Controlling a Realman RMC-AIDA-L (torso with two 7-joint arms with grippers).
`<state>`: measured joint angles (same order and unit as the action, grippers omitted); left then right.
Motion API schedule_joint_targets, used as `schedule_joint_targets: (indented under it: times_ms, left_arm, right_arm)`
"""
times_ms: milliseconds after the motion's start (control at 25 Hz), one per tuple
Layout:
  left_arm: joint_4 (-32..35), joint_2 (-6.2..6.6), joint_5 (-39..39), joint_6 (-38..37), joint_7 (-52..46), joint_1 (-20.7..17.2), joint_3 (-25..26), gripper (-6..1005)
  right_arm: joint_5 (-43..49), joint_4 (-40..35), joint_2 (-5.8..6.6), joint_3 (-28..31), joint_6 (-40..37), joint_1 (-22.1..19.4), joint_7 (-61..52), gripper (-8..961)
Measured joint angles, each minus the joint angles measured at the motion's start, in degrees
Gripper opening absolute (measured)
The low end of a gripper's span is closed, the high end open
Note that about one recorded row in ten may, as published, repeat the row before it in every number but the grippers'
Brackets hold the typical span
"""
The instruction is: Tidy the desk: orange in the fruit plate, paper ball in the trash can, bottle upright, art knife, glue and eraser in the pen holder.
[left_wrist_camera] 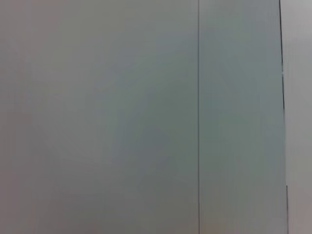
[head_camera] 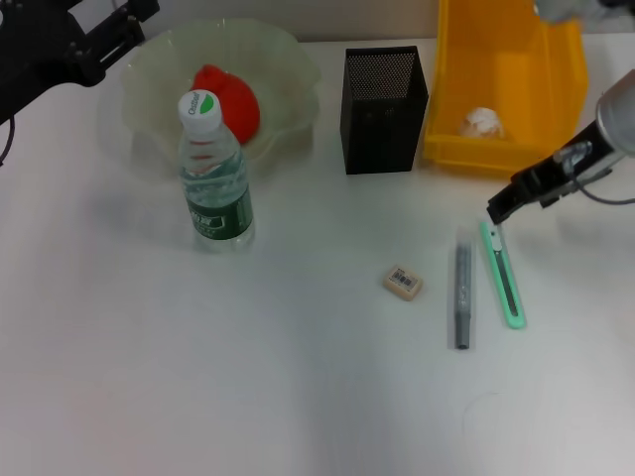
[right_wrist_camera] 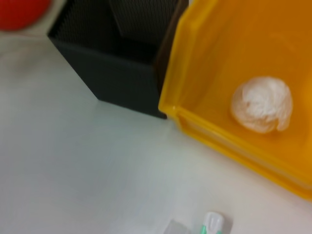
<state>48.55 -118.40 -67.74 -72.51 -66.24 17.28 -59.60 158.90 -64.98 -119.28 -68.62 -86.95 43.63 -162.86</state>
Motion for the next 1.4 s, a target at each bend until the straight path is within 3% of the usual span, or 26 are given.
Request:
schedule_joint_targets:
  times_ms: [320,520,1400]
  left_arm:
    - [-0.14,0.05,-0.08,0.19,0.11,0.04,0.64,575]
    - [-0.21,0.08,-0.08,0.19,0.12,0.03,0.7,575]
    - [-3.02,0.09,-0.02,0.18,0.85,0.13,2.73,576]
  right_arm:
    - [0.18,7.36,0.12,0.04,6.27,1.33,-0.22,687]
    - [0.34,8.71,0.2,-0.34,8.44,1.8,-0.26,542]
    - [1.25,17.67,-0.07,-0.65,14.9,6.86,1.09,493]
